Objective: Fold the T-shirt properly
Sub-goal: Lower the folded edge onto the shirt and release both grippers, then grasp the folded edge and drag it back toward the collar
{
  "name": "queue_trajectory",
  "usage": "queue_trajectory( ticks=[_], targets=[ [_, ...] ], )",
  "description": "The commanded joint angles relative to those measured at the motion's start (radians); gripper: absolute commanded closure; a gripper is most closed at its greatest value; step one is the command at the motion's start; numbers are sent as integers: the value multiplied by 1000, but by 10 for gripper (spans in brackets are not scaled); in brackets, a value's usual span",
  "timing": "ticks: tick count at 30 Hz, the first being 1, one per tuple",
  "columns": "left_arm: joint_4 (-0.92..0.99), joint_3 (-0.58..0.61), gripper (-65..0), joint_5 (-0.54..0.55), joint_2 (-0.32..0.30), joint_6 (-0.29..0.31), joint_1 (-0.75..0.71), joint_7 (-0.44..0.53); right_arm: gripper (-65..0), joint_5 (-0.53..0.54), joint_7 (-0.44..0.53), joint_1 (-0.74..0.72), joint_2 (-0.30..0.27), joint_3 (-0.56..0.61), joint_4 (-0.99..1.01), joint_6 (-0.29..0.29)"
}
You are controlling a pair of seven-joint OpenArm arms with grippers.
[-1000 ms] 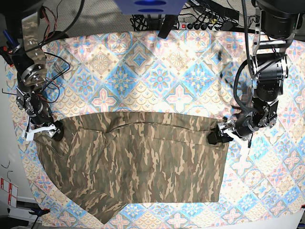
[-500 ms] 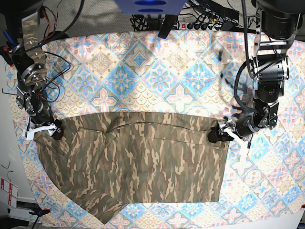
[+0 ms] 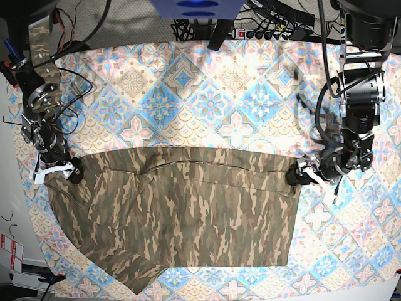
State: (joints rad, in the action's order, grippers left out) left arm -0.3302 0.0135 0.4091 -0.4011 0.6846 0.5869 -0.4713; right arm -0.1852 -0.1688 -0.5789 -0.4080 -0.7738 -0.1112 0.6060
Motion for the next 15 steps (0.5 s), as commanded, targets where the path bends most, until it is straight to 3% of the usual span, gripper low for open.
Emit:
queue_trajectory(
  ticks=[1,5,11,13,15],
  targets=[
    [-16,-1,-508,-8,24,14,18,27,-405,-26,-56,-11,1,4,6,7],
    [-11,-8,-508,-86,93,14,17,49,-405,-26,-56,-13,1,4,6,7],
    [-10,-8,-501,-91,132,14,18,-2,-397,-26,-67,-13,1,4,6,15],
    [-11,-7,-465,-92,133,14,12,-28,-355,-26,-108,-13,1,4,6,92],
    [-11,-4,-365,-94,133,14,9,-28,-276,-26,-143,-14,1,4,6,92]
  ],
)
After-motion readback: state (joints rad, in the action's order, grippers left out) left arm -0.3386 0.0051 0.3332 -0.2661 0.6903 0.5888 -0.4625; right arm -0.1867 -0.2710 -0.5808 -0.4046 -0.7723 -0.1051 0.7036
